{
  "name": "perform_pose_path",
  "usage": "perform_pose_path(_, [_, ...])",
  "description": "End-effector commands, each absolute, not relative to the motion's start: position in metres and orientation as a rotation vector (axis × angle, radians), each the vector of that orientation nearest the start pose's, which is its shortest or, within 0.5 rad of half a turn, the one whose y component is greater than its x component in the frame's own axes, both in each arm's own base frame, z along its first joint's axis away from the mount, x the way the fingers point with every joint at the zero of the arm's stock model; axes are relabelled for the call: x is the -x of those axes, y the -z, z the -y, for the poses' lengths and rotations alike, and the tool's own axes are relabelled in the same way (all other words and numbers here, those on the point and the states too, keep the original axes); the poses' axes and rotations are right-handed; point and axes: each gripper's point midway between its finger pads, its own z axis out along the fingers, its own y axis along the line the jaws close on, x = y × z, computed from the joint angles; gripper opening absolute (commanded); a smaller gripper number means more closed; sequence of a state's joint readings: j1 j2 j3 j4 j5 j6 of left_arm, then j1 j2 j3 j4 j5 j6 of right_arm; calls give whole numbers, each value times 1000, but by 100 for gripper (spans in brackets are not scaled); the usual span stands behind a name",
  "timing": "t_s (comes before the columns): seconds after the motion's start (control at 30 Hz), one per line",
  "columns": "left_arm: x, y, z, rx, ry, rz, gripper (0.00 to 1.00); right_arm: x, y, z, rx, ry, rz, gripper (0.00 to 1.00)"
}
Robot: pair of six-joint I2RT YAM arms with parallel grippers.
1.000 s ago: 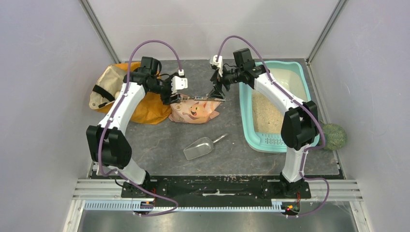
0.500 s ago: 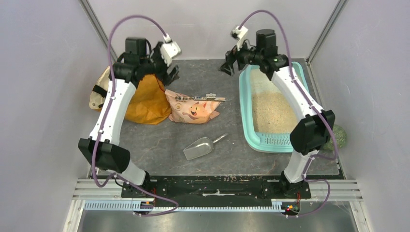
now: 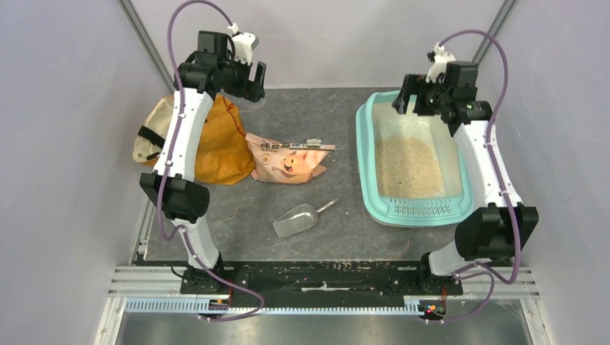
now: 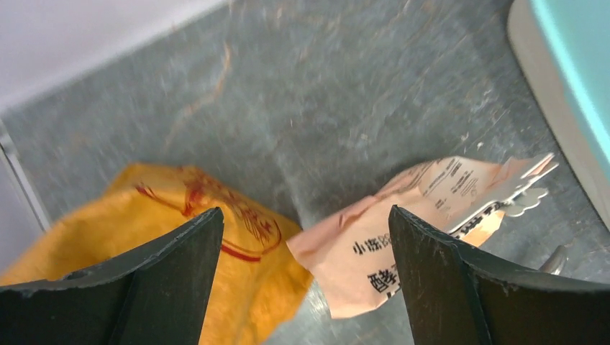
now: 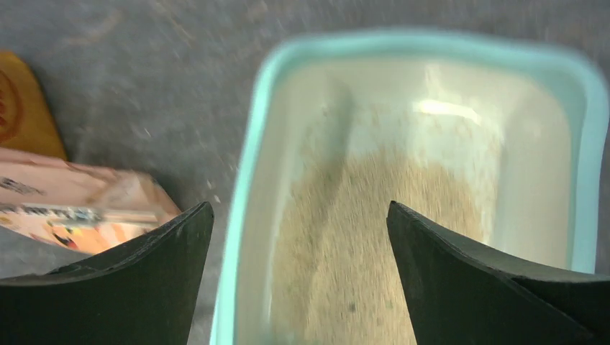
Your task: Fill the litter box with clean litter
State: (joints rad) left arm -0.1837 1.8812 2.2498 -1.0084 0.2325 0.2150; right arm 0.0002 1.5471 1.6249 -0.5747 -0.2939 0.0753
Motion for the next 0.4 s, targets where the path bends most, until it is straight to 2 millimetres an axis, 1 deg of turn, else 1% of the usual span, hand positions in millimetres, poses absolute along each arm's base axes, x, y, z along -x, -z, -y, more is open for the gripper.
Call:
perform_pose_path(0.0, [-458, -304, 101, -336, 174, -2263, 91, -405, -273, -37, -17, -252, -2175, 97])
perform_pose_path(0.07, [-456, -298, 97, -322, 153, -2263, 91, -397, -274, -37, -16, -254, -2168, 97])
perform_pose_path(0.17, [-452, -293, 96, -312, 156, -2275, 92, -392, -273, -36, -13, -249, -2167, 97])
perform_pose_path(0.27, [-450, -291, 94, -310, 140, -2284, 92, -394, -273, -38, -13, -260, -2168, 97])
perform_pose_path(0.37, [-451, -299, 89, -302, 110, -2259, 92, -401, -275, -41, -11, -278, -2163, 97])
